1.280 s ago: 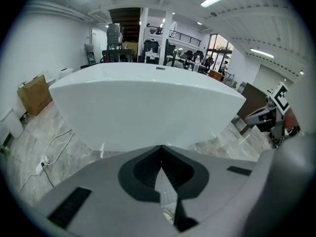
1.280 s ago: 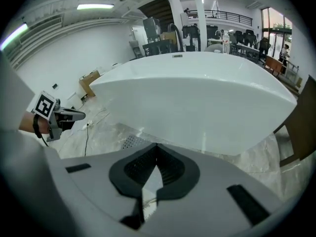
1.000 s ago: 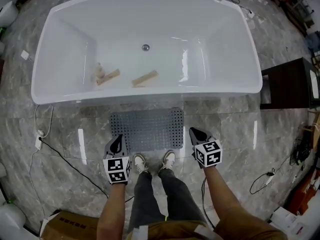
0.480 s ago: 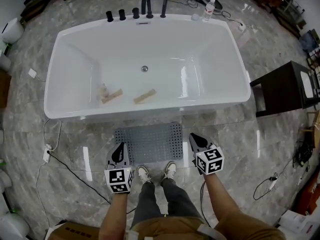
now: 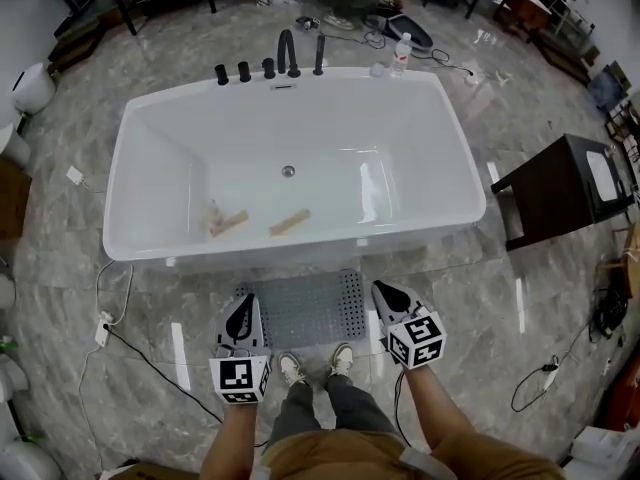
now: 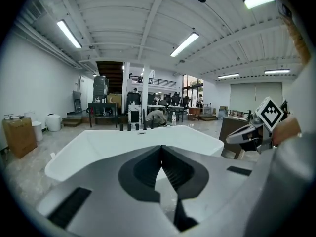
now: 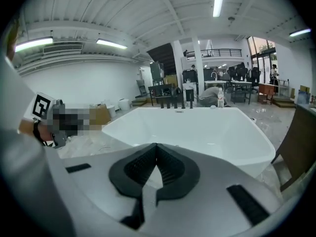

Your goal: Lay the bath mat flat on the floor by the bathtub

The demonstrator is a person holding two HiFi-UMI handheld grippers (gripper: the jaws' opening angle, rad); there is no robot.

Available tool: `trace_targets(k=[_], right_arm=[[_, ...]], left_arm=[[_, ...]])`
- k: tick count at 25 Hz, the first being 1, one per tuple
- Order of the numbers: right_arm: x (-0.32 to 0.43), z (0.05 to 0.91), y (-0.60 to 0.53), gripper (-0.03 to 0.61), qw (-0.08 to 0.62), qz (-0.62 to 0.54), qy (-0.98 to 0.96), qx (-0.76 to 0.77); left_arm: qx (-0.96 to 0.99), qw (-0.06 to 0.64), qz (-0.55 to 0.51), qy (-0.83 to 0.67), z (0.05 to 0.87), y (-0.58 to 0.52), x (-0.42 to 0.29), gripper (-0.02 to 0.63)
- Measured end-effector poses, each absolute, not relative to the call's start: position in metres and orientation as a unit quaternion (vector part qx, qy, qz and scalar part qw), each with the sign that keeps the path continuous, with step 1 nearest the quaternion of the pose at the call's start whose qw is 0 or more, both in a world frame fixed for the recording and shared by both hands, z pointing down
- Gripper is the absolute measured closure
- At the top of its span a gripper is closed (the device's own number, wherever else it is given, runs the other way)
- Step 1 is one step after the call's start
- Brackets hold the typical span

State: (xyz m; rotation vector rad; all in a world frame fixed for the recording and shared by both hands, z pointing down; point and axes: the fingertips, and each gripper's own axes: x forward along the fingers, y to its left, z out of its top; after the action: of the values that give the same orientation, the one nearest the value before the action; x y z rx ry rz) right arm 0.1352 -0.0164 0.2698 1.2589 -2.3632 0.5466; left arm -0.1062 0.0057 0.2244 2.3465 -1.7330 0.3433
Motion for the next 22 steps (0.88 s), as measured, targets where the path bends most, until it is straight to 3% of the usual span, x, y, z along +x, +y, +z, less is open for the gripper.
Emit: trace_targets(k=[14,22], right_arm=[[0.146,0.120,-0.003,0.574,0.119,0.104,-0.871,0.464],[0.159,0.048,0.014,0.574,0.099,0.030,-0.875,0.473]], left_arm=[[0.803,0.019,0.054,-0.594,0.085,0.031,-0.104,0.611],[0.804,0.005,0.026,-0.595,0.034,0.056,-0.112,0.611]])
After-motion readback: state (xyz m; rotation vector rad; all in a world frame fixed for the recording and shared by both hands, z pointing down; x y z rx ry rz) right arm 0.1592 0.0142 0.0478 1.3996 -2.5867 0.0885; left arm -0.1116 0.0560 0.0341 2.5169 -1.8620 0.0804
